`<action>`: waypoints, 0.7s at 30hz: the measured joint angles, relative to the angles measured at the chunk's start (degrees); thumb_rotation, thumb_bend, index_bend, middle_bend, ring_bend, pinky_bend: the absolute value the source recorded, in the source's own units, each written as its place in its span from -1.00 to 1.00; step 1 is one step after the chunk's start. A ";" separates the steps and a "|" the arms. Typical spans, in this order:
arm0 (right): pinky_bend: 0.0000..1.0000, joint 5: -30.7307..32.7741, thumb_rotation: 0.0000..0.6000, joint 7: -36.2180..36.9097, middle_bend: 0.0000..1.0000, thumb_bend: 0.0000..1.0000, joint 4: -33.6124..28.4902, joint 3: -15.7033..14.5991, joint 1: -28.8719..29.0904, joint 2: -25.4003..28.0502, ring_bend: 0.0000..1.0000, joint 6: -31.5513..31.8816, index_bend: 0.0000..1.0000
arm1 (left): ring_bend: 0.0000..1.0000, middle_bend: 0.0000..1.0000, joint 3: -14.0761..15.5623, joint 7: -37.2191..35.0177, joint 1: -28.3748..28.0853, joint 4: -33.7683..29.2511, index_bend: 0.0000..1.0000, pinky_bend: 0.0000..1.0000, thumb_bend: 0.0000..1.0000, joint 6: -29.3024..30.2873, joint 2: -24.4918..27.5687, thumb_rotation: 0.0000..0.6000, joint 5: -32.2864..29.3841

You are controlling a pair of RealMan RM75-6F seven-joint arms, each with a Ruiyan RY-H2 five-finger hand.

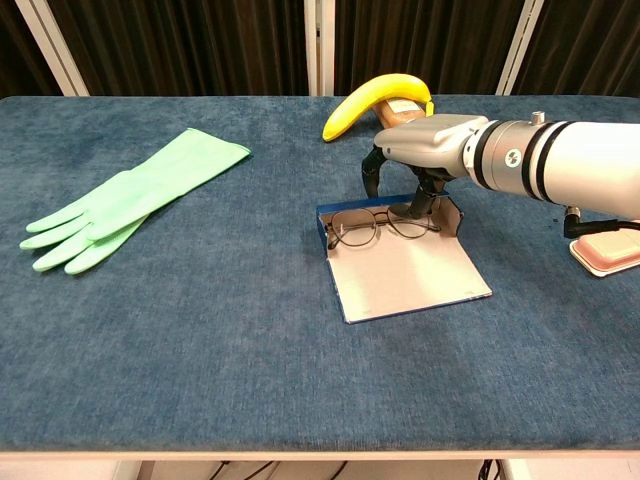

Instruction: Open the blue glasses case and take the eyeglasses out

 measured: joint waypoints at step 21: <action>-1.00 -4.05 1.00 -0.25 -0.39 -0.13 1.91 0.38 -0.98 -2.08 -0.93 5.65 0.22 | -0.54 -0.24 -0.01 0.01 -0.03 0.01 -0.01 -0.77 -0.52 0.00 -0.01 1.00 0.00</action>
